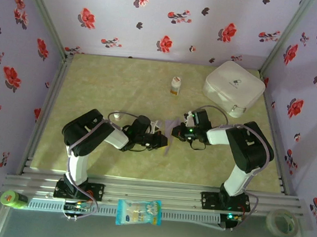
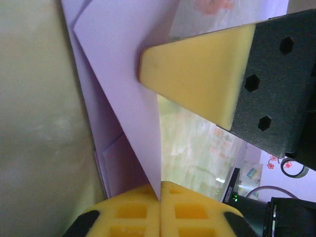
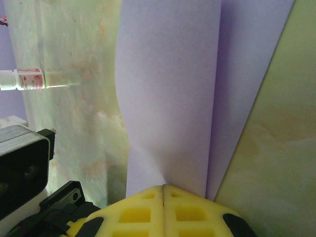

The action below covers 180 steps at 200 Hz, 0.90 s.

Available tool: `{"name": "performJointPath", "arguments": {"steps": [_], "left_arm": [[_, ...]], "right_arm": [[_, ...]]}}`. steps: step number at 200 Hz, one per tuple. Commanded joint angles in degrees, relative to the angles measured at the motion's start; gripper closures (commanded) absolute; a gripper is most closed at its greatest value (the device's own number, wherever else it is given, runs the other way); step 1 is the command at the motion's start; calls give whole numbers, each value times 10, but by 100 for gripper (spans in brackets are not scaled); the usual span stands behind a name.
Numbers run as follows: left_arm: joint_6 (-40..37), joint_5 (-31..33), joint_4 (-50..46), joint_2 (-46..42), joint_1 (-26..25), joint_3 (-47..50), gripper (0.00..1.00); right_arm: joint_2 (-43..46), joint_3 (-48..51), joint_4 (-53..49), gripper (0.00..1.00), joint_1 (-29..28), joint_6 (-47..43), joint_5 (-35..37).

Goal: Fold a paper plane with a square sheet of paper (pick it up from the middle)
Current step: Fold the wing for the fifth time at the center of the table.

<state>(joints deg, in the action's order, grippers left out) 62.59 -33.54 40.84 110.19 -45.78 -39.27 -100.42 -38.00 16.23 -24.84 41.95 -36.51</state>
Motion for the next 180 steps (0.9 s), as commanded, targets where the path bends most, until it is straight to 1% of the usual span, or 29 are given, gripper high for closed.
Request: {"name": "performJointPath", "arguments": {"steps": [1,23,57,73,103,118,128,153,180], "left_arm": [[-31,28,-127,-6,9,7,87],[-52,30,-173,-23,4,-3,82],[-83,31,-235,-34,-12,-28,81],[-90,33,-253,-36,-17,-36,84],[-93,34,-260,-40,-19,-37,93],[-98,34,-270,-42,-20,-38,94],[-101,33,-277,-44,-21,-40,94],[-106,33,-291,-56,-24,-37,88],[-106,32,-298,-66,-26,-32,87]], "right_arm": [[-23,-4,-36,95,2,-13,36],[-24,-7,-44,95,2,-13,37],[-21,-10,-49,95,1,-11,39],[-22,-10,-49,95,1,-9,40],[-20,-8,-52,95,0,-9,42],[-18,-8,-54,95,-1,-8,44],[-18,-8,-55,95,0,-8,44],[-20,-8,-56,95,-1,-8,44],[-21,-9,-58,95,-2,-7,45]]}}
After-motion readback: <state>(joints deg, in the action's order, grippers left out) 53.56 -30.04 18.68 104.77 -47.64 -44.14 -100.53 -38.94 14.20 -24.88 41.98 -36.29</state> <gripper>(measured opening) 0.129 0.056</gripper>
